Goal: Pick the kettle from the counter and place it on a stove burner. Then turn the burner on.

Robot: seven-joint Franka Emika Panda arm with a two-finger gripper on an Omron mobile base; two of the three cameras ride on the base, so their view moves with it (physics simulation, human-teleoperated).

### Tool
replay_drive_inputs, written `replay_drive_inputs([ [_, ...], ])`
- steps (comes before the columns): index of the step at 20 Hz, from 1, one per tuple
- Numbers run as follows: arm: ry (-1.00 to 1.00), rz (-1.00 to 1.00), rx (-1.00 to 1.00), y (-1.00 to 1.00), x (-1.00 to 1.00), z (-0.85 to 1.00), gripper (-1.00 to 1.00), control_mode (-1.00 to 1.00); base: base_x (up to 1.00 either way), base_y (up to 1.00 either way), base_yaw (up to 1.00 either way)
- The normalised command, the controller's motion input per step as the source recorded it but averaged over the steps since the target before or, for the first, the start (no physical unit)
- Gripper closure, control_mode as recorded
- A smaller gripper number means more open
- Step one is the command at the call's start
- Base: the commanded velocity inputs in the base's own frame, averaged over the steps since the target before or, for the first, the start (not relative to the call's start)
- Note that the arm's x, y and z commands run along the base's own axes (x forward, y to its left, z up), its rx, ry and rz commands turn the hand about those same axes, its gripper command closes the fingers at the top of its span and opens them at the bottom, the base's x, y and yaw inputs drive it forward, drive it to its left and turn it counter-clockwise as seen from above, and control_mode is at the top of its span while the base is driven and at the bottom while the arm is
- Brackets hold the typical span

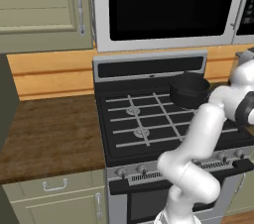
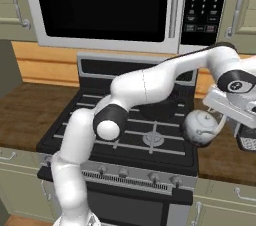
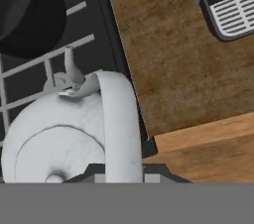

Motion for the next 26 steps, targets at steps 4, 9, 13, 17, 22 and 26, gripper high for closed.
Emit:
replay_drive_inputs([
  [4, -0.14, 0.00, -0.38, 1.00, -0.27, 0.08, 1.00, -1.00, 0.00, 0.00, 0.00],
  [9, 0.07, 0.00, -0.35, 1.00, 0.03, 0.07, 1.00, -1.00, 0.00, 0.00, 0.00],
  [13, 0.10, 0.00, -0.15, 0.77, 0.28, -0.01, 1.00, -1.00, 0.00, 0.00, 0.00],
  [17, 0.00, 0.00, 0.00, 0.36, 0.13, 0.00, 1.00, -1.00, 0.00, 0.00, 0.00],
  [22, 0.03, 0.00, 0.00, 0.28, 0.44, 0.02, 1.00, -1.00, 0.00, 0.00, 0.00],
  [26, 0.21, -0.01, 0.00, 0.32, 0.54, 0.08, 1.00, -1.00, 0.00, 0.00, 0.00],
])
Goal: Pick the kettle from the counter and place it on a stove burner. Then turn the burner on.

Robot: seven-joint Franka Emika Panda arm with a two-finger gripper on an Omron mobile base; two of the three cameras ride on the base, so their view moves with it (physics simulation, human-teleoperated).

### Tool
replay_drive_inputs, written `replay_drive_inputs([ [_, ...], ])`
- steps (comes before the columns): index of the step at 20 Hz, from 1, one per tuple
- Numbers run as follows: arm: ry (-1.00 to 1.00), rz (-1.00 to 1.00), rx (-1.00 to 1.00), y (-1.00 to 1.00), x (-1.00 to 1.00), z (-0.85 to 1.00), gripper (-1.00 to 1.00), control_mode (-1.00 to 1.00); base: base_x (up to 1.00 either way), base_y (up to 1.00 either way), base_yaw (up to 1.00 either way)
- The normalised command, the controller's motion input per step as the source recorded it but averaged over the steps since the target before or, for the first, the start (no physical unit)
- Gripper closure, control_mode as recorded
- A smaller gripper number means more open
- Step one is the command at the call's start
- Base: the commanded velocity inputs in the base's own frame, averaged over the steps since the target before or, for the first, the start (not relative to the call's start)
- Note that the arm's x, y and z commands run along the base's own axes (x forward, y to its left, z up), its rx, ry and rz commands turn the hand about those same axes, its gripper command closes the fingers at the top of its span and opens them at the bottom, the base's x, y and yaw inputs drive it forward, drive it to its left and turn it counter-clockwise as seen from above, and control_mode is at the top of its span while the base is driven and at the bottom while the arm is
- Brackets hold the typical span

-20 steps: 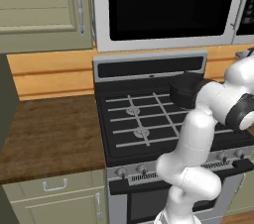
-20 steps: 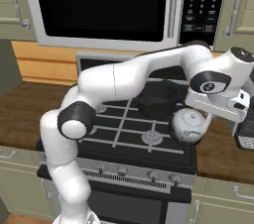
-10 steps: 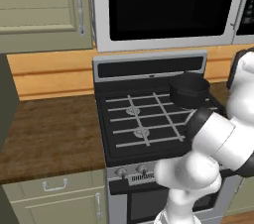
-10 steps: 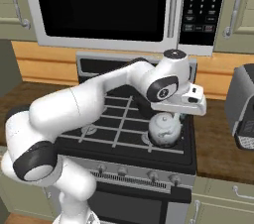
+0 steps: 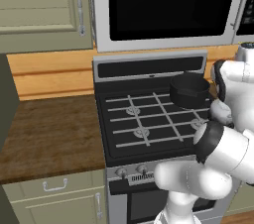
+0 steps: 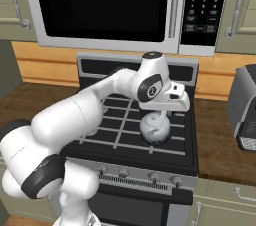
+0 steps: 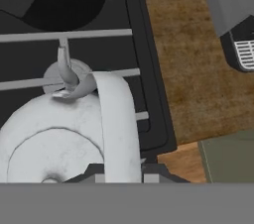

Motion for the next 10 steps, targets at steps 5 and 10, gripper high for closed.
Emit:
replay_drive_inputs([
  [5, 0.25, 0.00, 0.01, 0.10, 0.17, 0.01, 1.00, -1.00, 0.00, 0.00, 0.00],
  [10, 0.05, 0.00, 0.04, 0.00, 0.15, -0.17, 1.00, -1.00, 0.00, 0.00, 0.00],
])
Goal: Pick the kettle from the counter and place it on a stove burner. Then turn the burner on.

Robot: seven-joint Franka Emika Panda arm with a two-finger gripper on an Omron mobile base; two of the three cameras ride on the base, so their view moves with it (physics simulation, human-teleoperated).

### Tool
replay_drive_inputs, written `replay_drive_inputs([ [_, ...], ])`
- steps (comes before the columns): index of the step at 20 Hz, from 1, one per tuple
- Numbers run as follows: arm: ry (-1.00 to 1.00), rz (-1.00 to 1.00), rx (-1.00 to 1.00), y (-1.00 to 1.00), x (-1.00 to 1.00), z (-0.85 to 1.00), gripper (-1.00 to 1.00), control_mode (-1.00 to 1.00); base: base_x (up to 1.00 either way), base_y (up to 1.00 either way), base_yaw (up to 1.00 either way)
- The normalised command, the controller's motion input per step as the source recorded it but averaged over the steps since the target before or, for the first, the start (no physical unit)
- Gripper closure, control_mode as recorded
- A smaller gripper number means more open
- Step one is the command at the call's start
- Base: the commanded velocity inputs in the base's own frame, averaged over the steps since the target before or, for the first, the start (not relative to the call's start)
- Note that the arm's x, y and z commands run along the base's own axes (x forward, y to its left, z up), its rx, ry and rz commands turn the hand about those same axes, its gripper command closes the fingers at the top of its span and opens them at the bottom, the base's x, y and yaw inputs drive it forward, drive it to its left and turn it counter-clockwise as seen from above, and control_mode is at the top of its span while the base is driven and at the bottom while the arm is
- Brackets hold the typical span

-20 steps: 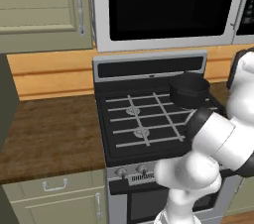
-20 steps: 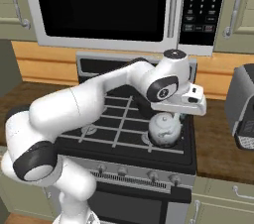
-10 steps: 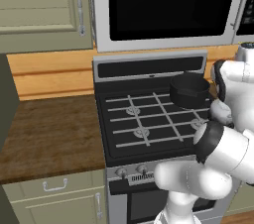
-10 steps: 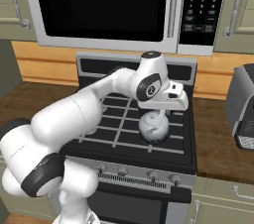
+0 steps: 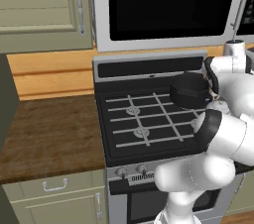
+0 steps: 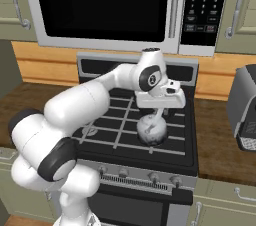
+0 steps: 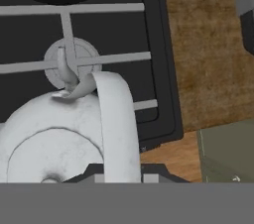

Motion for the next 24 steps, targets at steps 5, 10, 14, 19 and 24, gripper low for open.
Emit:
replay_drive_inputs([
  [5, -0.03, 0.00, 0.01, 0.00, 0.02, -0.01, 1.00, -1.00, 0.00, 0.00, 0.00],
  [10, -0.09, -0.04, 0.02, 0.04, 0.00, 0.00, 1.00, -1.00, 0.00, 0.00, 0.00],
  [14, -0.10, -0.06, 0.03, 0.13, 0.01, -0.03, 1.00, -1.00, 0.00, 0.00, 0.00],
  [19, -0.02, -0.07, 0.00, 0.18, 0.09, -0.11, 1.00, -1.00, 0.00, 0.00, 0.00],
  [24, 0.00, -0.03, 0.00, 0.06, 0.03, -0.35, 1.00, -1.00, 0.00, 0.00, 0.00],
])
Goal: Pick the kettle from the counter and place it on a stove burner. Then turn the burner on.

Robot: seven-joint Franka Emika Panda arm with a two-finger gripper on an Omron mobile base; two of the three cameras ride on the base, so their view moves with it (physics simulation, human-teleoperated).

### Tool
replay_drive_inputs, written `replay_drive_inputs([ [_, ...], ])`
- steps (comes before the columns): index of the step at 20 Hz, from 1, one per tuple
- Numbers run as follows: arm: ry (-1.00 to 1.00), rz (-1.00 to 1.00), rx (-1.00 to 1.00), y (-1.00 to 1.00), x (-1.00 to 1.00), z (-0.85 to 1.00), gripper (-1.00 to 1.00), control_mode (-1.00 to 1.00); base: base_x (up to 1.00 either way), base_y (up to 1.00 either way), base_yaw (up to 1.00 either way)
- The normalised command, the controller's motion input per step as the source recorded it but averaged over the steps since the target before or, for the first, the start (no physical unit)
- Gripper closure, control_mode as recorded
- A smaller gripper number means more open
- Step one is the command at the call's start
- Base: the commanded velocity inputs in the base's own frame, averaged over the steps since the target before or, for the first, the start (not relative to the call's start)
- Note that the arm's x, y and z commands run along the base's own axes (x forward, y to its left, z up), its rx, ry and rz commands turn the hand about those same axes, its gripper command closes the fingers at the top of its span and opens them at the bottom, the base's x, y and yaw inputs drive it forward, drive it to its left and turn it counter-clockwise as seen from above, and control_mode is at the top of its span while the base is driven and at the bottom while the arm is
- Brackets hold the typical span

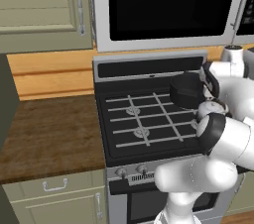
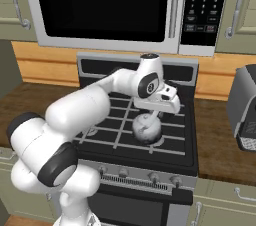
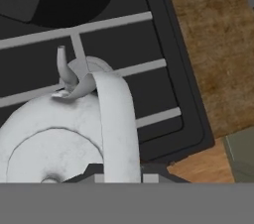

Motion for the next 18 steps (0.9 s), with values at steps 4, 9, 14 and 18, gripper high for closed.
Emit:
replay_drive_inputs([
  [4, 0.00, -0.02, 0.00, 0.05, 0.01, -0.55, 1.00, -1.00, 0.00, 0.00, 0.00],
  [9, -0.03, -0.03, -0.01, 0.08, 0.06, -0.17, 1.00, -1.00, 0.00, 0.00, 0.00],
  [14, 0.00, -0.05, 0.00, 0.00, 0.24, 0.01, 1.00, -1.00, 0.00, 0.00, 0.00],
  [18, 0.00, -0.06, 0.00, 0.00, 0.36, 0.00, 1.00, -1.00, 0.00, 0.00, 0.00],
])
